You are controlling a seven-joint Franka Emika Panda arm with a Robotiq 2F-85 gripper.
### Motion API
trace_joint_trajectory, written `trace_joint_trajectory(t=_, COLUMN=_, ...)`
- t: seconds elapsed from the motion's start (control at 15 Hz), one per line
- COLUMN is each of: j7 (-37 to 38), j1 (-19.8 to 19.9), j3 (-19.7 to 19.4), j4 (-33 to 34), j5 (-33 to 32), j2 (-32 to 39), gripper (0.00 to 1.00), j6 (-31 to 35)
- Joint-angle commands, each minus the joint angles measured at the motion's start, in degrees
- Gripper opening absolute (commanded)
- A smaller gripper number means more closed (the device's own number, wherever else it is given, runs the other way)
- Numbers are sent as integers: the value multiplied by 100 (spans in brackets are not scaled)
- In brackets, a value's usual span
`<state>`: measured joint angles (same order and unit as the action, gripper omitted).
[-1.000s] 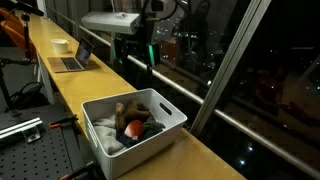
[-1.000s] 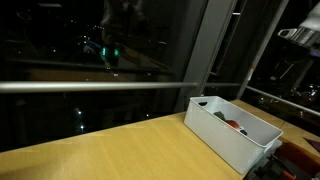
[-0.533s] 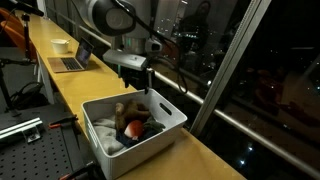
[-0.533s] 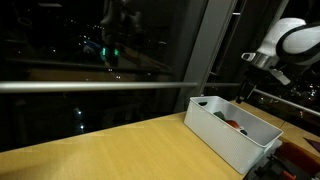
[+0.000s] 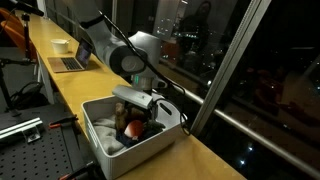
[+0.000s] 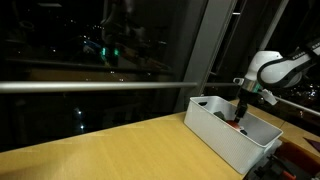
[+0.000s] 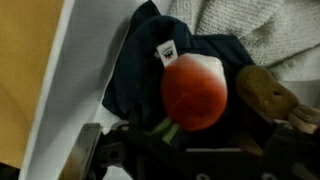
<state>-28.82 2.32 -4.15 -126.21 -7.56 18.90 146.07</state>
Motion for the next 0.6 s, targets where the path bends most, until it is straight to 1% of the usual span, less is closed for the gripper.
trace_joint_trajectory(t=0.0, j7=40, j1=231, j3=140, j4=504, j5=-185, j2=518, gripper=100, j6=87)
trace_joint_trajectory(t=0.13, j7=0, j1=319, j3=287, j4=782, j5=-14, j2=735, gripper=100, j6=-80)
trace_joint_trajectory(t=0.27, j7=-81, j1=469, j3=579, j4=949, j5=392, j2=824, gripper=100, j6=-313)
trace_joint_trajectory(t=0.33, j7=-70, j1=529, j3=695, j4=1067, j5=599, j2=894, gripper=100, j6=-576)
trace_joint_trajectory(t=0.47, j7=-52, j1=638, j3=727, j4=1259, j5=799, j2=1035, gripper=100, j6=-1022)
trace_joint_trajectory(t=0.53, j7=-16, j1=684, j3=665, j4=1274, j5=838, j2=1058, gripper=100, j6=-1213)
